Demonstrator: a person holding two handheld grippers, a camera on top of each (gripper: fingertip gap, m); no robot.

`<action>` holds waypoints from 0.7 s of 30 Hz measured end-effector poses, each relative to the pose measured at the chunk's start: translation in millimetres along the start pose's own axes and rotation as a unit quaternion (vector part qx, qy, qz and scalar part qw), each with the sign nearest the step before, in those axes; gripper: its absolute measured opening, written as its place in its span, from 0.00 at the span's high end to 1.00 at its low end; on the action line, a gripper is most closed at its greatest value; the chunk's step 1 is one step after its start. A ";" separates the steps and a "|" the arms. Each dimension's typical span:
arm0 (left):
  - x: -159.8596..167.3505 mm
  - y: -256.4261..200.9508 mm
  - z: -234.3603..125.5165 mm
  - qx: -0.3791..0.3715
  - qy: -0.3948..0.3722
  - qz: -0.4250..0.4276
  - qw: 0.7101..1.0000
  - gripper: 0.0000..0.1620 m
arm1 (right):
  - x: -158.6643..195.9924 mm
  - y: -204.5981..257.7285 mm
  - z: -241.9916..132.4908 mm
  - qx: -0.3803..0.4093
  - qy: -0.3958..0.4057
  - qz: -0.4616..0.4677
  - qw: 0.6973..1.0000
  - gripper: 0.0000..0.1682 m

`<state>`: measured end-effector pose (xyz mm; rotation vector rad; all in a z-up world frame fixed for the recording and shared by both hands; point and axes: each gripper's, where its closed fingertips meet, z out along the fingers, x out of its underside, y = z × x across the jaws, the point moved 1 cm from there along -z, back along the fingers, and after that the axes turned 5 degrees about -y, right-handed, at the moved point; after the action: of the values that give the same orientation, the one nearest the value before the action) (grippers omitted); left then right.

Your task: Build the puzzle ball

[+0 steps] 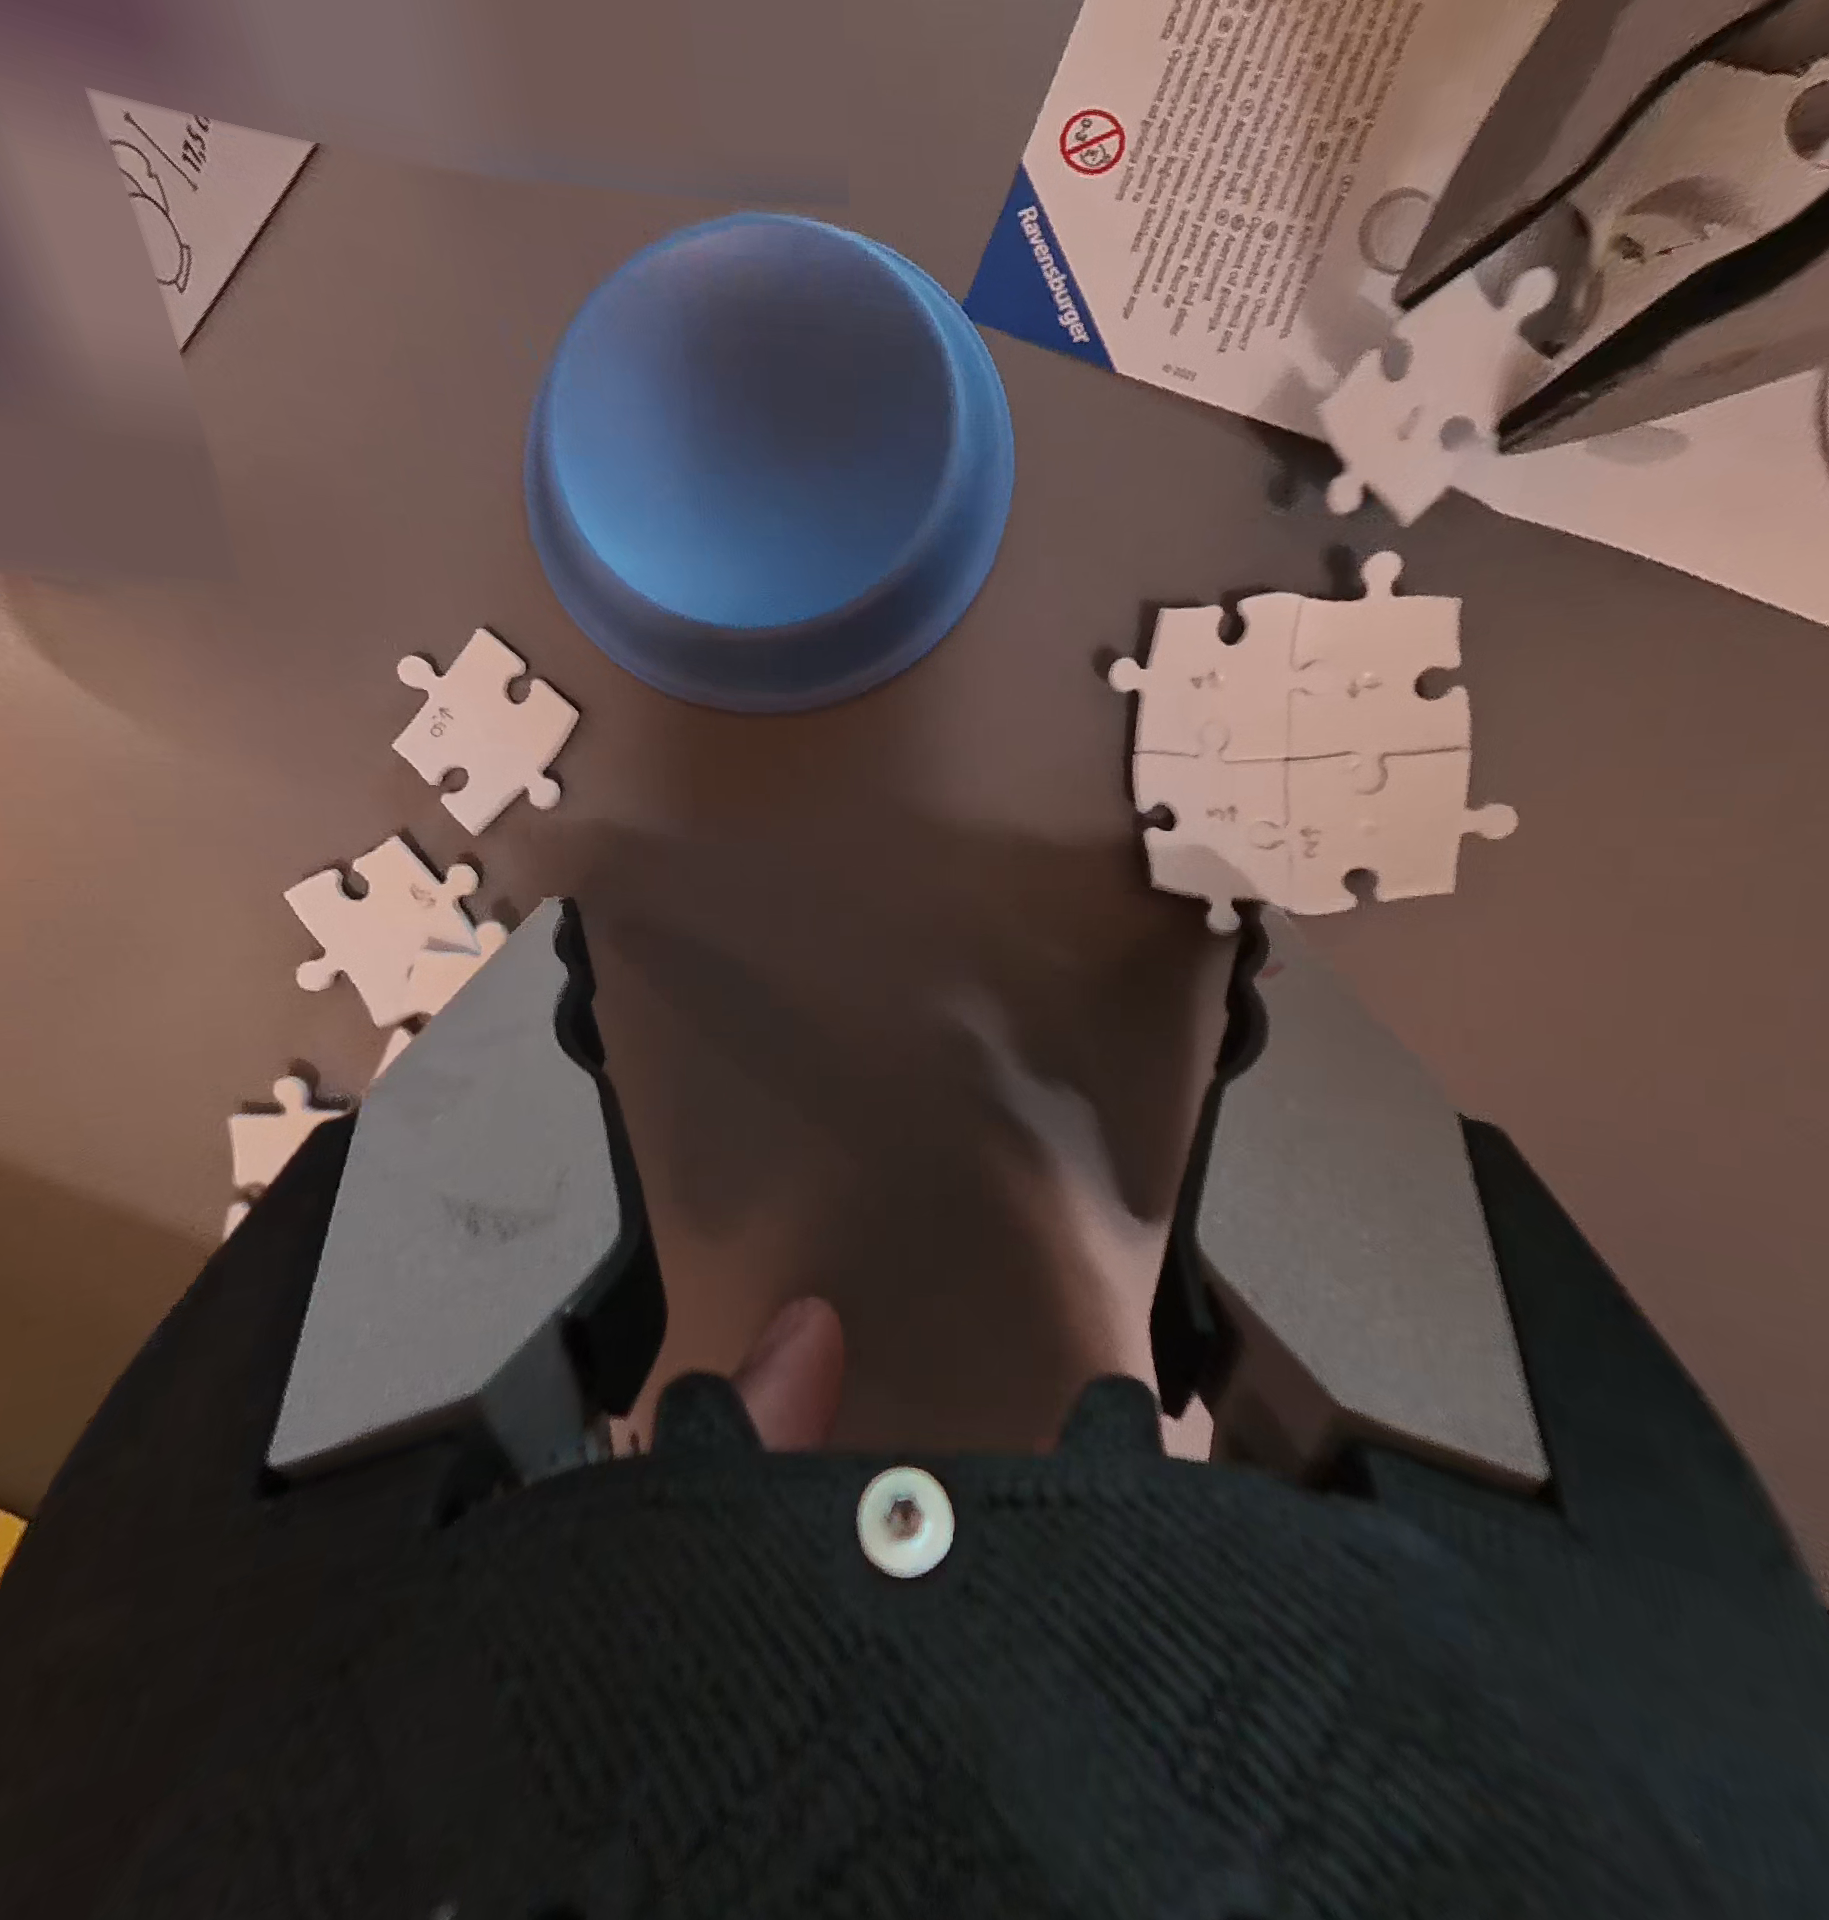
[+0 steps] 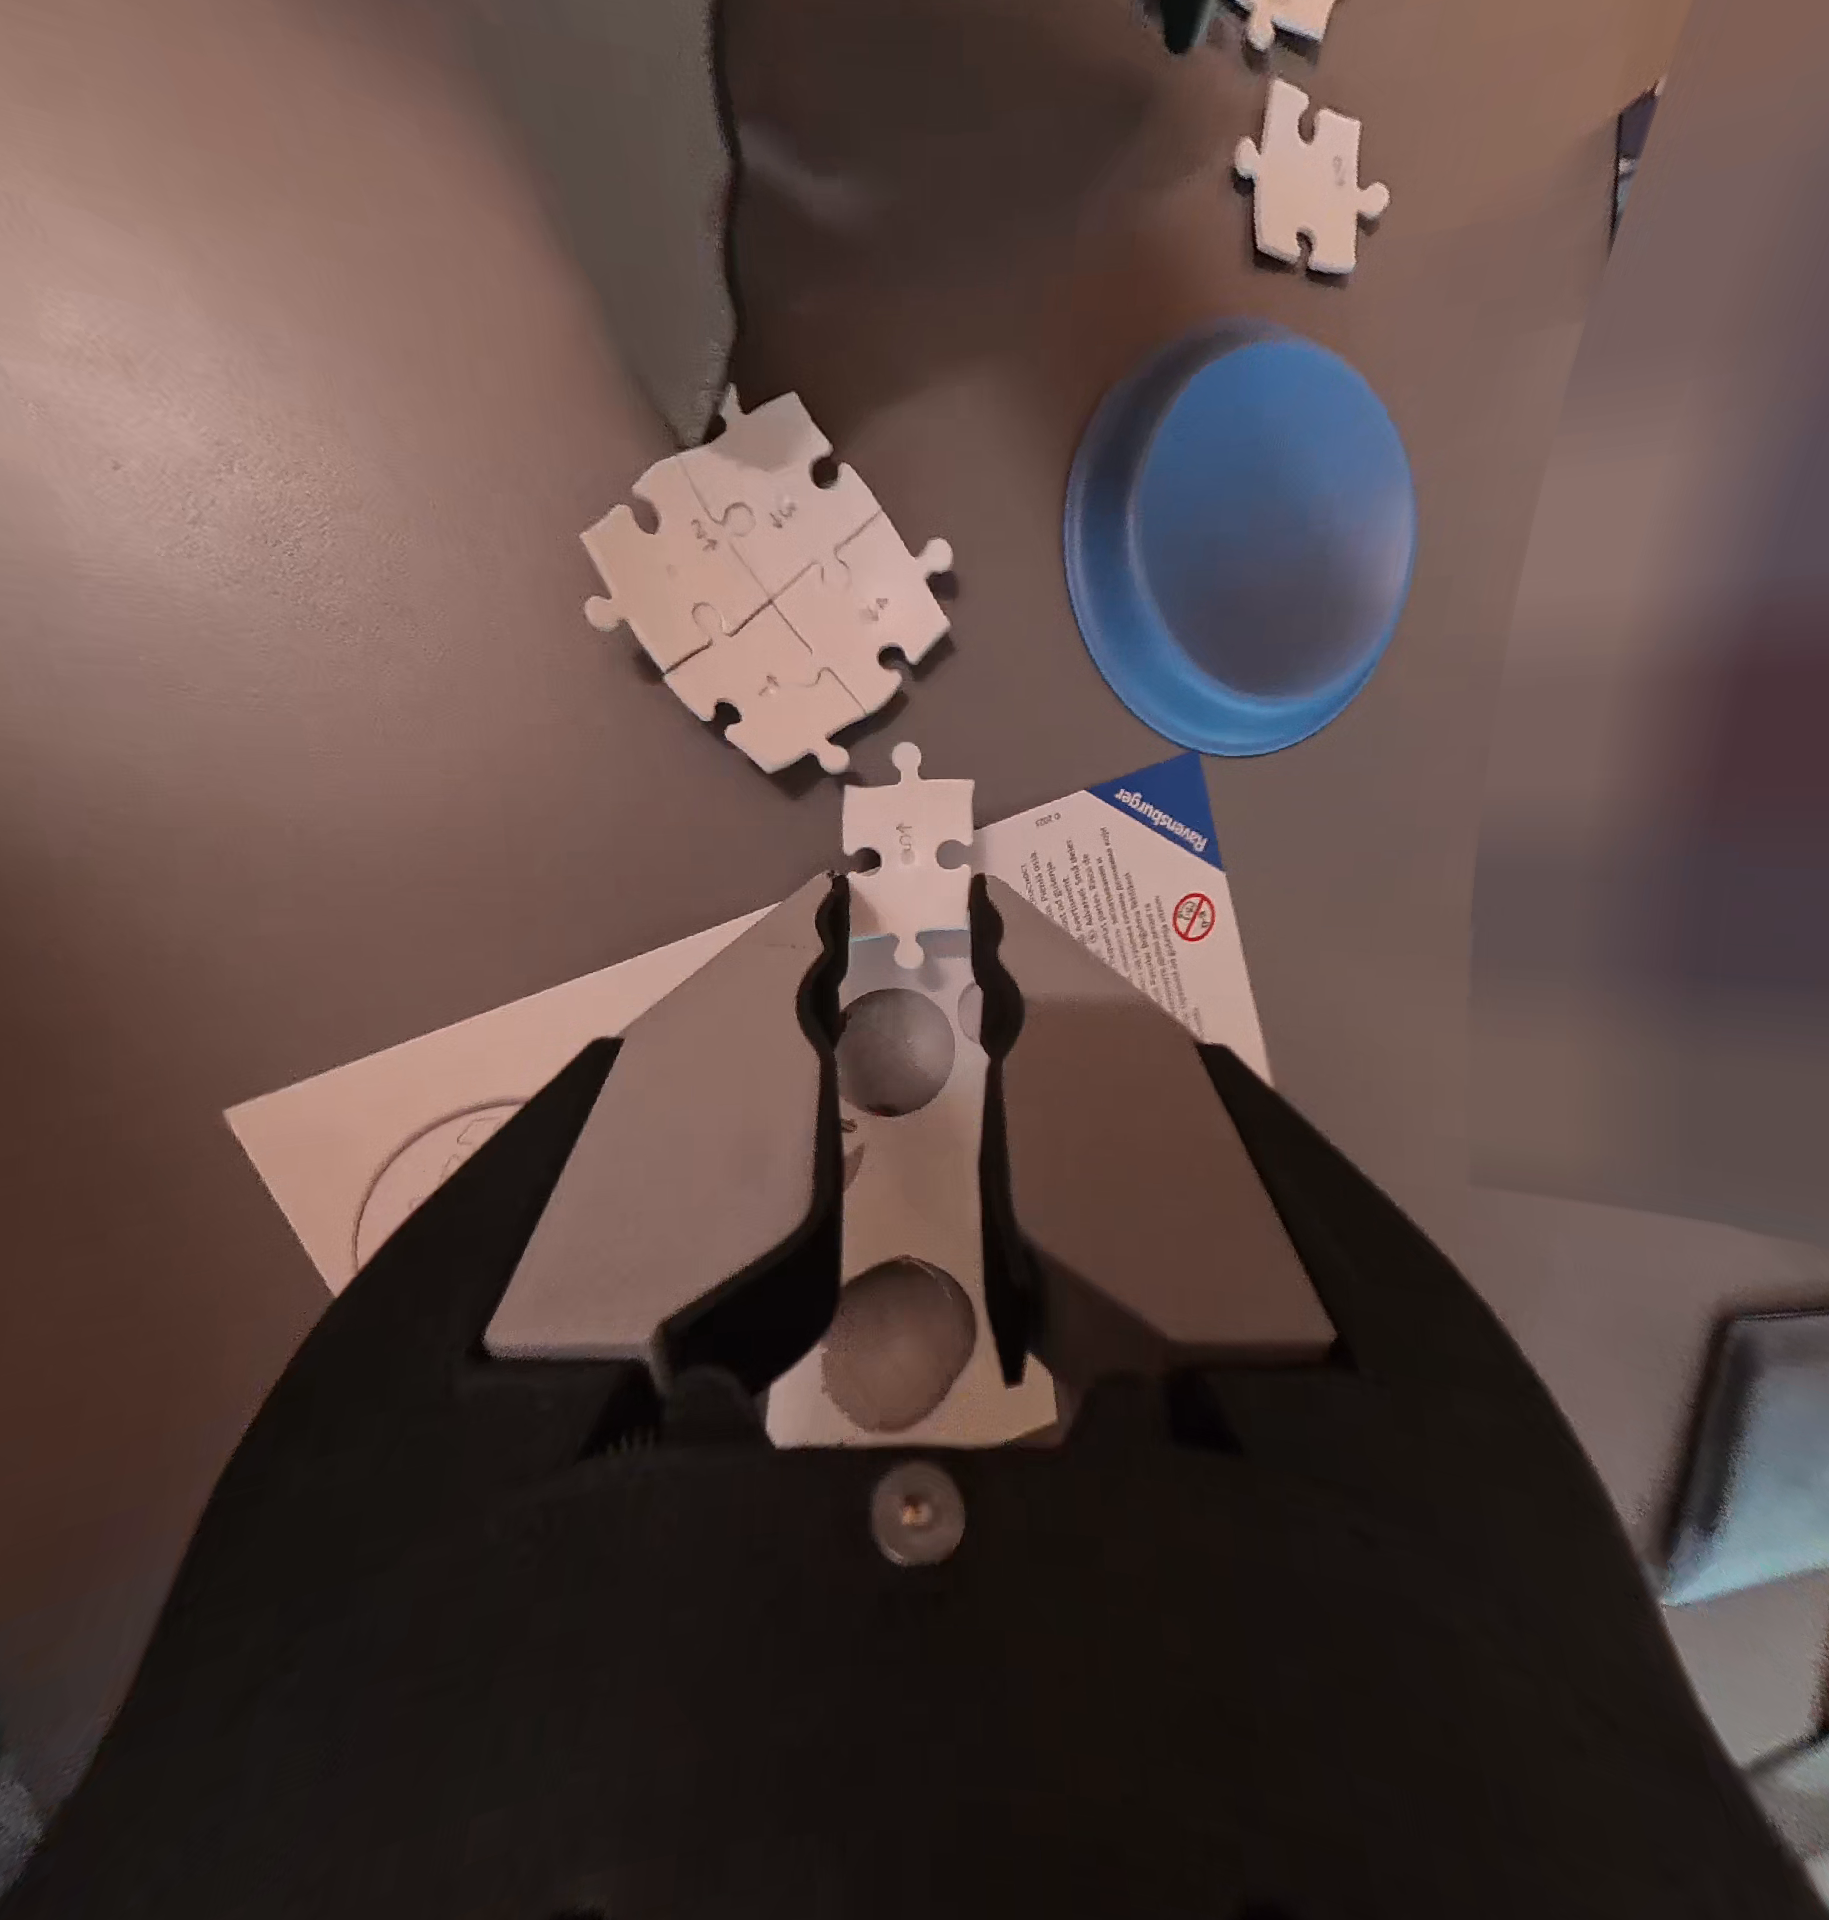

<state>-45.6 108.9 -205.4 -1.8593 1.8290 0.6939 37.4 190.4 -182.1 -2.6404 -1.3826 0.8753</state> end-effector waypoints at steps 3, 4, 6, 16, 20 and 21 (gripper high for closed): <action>-3.6 3.9 2.5 -0.002 0.000 0.004 1.000 0.26 | -8.4 2.5 -4.0 -0.003 0.023 -0.043 0.999 0.88; -4.5 5.3 3.4 -0.002 0.000 0.003 1.000 0.26 | -10.5 3.7 -3.7 -0.007 0.034 -0.053 0.998 0.88; -5.6 8.0 4.9 0.000 -0.001 0.001 1.000 0.26 | -12.4 4.0 -1.8 -0.011 0.061 -0.067 0.996 0.88; -9.8 8.4 1.0 0.007 -0.020 -0.004 1.000 0.27 | -12.9 5.4 3.5 -0.040 0.130 -0.088 0.987 0.88; -13.4 1.9 1.9 0.025 -0.027 -0.010 0.999 0.27 | -11.2 4.2 5.1 -0.047 0.161 -0.103 0.980 0.88; -14.2 -0.5 2.2 0.035 -0.028 -0.014 0.999 0.27 | -10.8 3.7 5.9 -0.048 0.168 -0.106 0.979 0.88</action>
<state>-45.2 121.3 -198.2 -1.8001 1.7654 0.6579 32.5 178.6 -183.1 -2.4890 -1.6041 0.3278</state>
